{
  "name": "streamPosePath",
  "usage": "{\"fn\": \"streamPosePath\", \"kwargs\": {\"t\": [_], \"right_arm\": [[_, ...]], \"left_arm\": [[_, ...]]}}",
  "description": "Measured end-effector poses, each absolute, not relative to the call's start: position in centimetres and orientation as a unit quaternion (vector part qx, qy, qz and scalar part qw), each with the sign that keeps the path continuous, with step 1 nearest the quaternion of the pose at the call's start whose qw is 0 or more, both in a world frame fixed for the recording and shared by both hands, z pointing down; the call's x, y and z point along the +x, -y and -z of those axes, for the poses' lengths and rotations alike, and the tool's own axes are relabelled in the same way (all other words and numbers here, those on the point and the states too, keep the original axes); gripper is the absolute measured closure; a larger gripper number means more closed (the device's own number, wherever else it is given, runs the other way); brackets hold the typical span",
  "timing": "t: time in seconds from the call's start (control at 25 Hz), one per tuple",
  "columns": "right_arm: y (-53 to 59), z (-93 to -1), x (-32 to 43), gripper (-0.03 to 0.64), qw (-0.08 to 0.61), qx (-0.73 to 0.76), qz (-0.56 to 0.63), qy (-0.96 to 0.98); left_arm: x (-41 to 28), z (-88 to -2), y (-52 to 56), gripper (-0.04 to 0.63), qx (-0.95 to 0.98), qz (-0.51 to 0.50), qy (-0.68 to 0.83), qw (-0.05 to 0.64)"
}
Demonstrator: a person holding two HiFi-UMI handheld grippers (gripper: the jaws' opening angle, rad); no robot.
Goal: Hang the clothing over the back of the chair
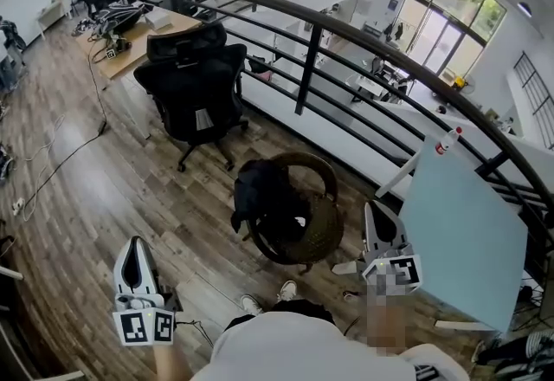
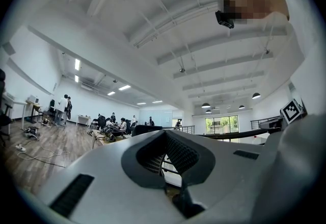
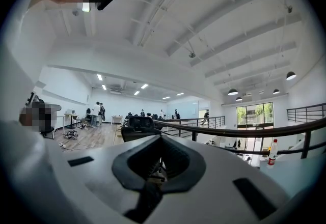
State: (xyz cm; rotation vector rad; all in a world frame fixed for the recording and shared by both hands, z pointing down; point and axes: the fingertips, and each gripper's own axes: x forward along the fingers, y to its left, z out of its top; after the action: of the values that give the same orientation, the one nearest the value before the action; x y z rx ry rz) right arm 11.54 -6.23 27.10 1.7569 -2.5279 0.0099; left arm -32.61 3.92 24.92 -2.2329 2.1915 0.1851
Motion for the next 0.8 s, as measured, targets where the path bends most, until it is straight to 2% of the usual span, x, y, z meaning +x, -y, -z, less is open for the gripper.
{"fn": "streamPosePath", "kwargs": {"t": [0.8], "right_arm": [[3.9, -27.3, 11.5, 0.598, 0.031, 0.574, 0.004, 0.818]], "left_arm": [[-32.3, -25.2, -5.0, 0.572, -0.726, -0.091, -0.682, -0.013]]}}
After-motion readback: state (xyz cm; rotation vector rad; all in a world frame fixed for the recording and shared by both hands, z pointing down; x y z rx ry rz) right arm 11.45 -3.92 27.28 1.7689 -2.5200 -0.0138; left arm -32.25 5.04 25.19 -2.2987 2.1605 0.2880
